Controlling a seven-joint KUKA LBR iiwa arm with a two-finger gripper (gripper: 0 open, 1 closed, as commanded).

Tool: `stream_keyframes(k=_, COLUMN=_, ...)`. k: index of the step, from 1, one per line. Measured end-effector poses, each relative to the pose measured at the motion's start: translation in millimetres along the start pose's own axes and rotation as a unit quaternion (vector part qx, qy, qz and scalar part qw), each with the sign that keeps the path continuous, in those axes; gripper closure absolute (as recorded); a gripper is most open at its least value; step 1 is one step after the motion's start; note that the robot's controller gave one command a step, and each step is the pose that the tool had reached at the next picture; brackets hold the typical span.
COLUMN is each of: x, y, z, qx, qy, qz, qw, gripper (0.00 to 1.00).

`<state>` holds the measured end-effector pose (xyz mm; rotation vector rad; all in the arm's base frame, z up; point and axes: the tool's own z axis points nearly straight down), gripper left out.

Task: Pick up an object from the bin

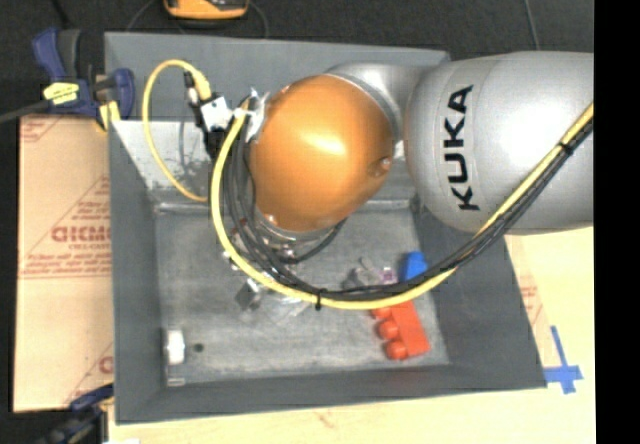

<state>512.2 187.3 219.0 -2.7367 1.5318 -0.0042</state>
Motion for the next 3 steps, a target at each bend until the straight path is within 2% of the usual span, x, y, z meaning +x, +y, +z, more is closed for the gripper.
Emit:
stream_keyframes(k=1, x=0.5, y=25.3, z=47.1, qx=-0.005, qy=-0.0006, qz=0.131, qw=0.9913, gripper=1.00)
stream_keyframes(k=2, x=26.6, y=57.9, z=90.8, qx=-0.007, qy=-0.0021, qz=-0.210, qw=0.9776, gripper=1.00)
stream_keyframes(k=3, x=38.1, y=12.9, z=26.1, qx=0.000, qy=0.0002, qz=-0.217, qw=0.9761, gripper=1.00)
